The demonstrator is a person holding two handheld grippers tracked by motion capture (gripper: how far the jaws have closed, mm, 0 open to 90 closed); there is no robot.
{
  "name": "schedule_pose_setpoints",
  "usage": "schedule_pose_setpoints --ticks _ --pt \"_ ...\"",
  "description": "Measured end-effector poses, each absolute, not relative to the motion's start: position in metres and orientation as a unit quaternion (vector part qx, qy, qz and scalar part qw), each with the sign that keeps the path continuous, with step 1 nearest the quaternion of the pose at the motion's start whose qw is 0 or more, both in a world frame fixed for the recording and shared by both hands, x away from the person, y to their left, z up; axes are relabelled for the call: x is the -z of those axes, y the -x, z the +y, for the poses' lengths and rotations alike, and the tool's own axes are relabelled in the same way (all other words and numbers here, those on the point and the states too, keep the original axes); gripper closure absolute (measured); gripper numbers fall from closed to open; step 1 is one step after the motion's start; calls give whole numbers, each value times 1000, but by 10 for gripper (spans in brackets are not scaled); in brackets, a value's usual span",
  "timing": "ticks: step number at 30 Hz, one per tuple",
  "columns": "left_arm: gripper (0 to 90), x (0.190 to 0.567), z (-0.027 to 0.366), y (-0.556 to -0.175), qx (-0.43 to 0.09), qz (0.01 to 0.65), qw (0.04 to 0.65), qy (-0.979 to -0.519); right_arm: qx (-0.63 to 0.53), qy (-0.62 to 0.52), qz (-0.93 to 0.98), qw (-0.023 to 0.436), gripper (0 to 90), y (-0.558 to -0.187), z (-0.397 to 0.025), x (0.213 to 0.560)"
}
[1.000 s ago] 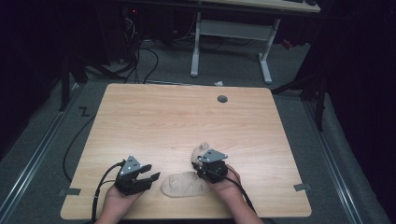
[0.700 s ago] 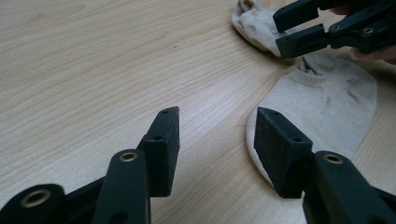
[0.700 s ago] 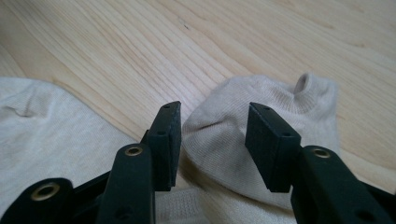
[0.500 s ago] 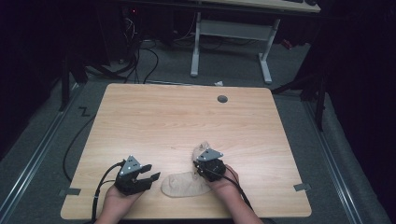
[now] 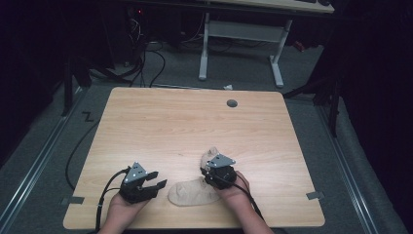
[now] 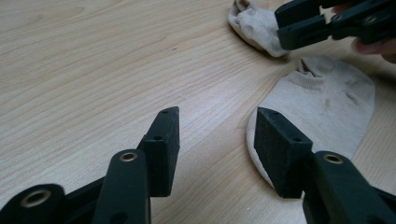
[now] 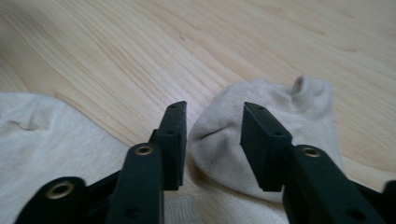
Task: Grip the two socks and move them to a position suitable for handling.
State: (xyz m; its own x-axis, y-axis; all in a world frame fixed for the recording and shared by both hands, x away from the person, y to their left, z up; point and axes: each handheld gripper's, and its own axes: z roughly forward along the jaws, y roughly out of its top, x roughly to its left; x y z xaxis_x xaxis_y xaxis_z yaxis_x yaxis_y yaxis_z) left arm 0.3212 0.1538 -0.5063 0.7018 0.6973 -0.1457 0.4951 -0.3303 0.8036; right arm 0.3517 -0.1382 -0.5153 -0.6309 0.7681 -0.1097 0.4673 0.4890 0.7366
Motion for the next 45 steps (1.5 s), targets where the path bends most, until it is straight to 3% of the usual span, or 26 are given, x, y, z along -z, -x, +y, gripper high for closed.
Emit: schedule_pose_setpoints --ticks 6,9,10,14,28,45 --pt "508 506 154 -321 -113 370 445 -808 -319 -377 844 209 573 -360 -135 525" --pt "508 506 155 -321 -112 369 446 -807 -315 -380 842 216 650 -360 -135 525" --pt "508 506 155 -321 -113 370 447 -806 -314 -378 842 221 764 -361 -136 525" --pt "508 505 156 -321 -114 371 447 -806 -321 -381 837 226 823 -359 -139 522" --pt "508 507 154 -322 -113 371 445 -807 -406 -398 785 246 819 -346 -167 483" --pt "508 506 155 -321 -114 368 446 -808 -419 -481 732 239 819 -366 -224 487"
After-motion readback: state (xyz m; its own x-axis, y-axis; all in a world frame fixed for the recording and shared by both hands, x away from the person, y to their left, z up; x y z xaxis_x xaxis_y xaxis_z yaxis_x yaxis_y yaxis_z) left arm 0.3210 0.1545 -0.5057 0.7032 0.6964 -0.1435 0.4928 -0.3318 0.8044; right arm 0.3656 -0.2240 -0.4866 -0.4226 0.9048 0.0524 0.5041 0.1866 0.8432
